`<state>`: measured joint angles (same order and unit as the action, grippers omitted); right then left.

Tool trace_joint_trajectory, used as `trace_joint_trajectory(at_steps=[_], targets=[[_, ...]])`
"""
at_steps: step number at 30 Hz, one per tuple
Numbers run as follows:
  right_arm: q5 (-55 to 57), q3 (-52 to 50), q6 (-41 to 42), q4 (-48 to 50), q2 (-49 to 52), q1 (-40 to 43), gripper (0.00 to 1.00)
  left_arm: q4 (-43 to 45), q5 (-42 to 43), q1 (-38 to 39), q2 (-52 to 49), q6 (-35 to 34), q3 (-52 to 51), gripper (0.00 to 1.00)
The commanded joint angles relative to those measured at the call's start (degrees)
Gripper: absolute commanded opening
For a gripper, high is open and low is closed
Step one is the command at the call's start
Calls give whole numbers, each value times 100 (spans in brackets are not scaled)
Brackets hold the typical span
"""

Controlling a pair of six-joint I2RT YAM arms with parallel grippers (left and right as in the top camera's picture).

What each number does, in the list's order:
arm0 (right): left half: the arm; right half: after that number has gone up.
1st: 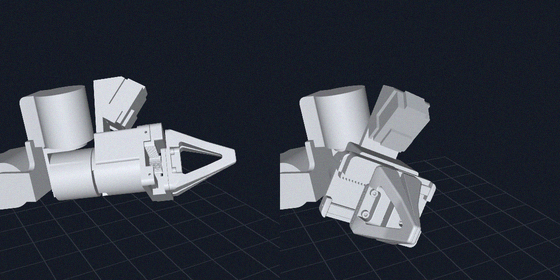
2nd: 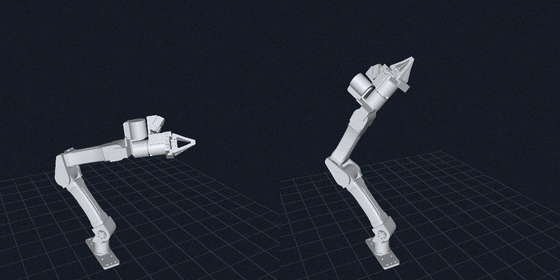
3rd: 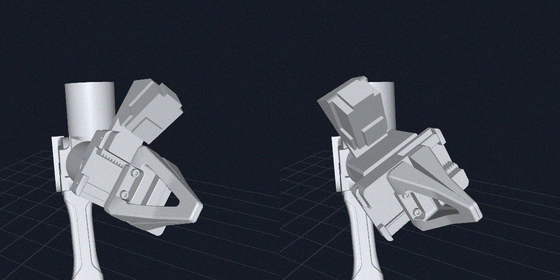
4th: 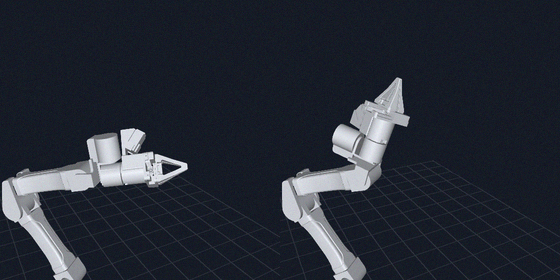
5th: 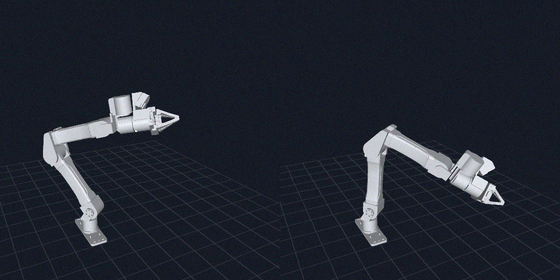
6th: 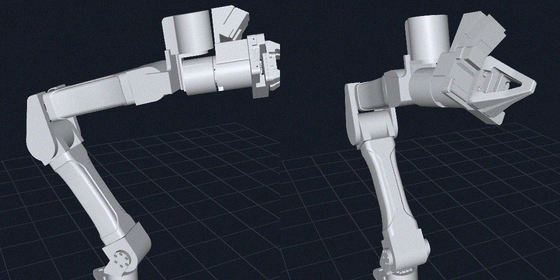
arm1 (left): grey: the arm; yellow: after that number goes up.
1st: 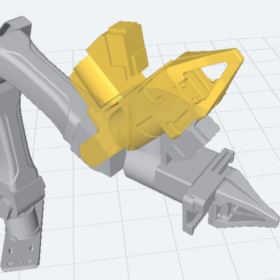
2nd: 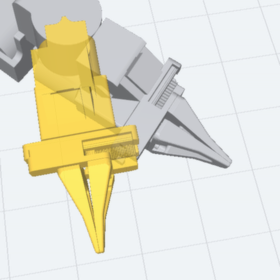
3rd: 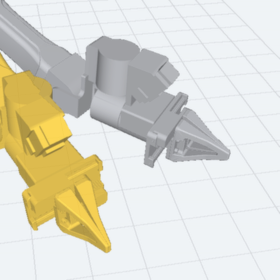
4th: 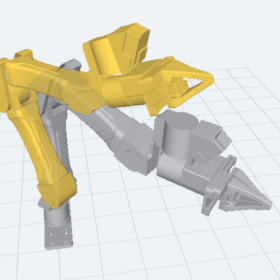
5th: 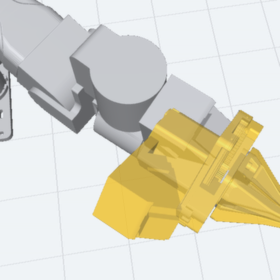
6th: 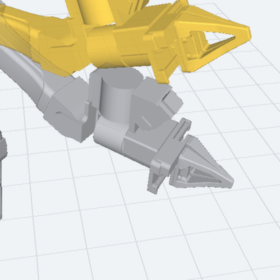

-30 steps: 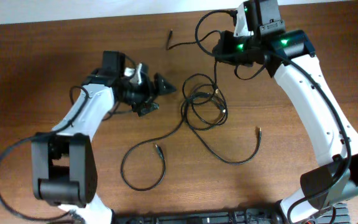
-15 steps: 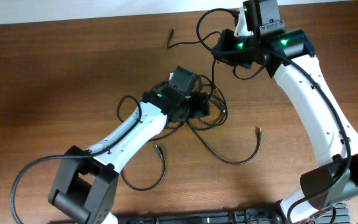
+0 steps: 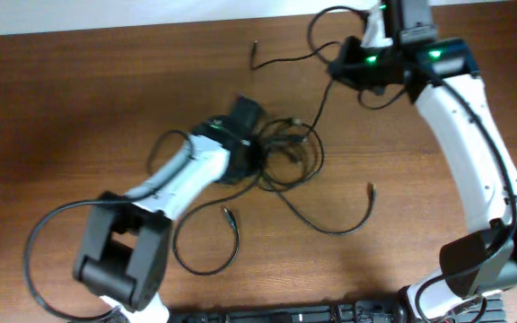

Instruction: Untangle cables

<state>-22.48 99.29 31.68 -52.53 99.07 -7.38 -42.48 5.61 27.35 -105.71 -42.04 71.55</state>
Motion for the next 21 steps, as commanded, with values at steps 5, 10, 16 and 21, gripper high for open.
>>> trace_joint_trajectory(at_steps=[5, 10, 16, 21], targets=[[564, 874, -898, -107, -988, 1067, 4, -520, -708, -1067, 264, 181, -37, 0], [1473, 874, -1902, -35, -1043, 1526, 4, -516, -717, -1025, 264, 181, -37, 0], [3222, 872, -1945, 15, -1040, 2105, 4, -516, -715, -1025, 264, 181, -37, 0], [3215, 872, -1943, 568, -684, 2667, 4, -494, -713, -1025, 264, 179, -37, 0]])
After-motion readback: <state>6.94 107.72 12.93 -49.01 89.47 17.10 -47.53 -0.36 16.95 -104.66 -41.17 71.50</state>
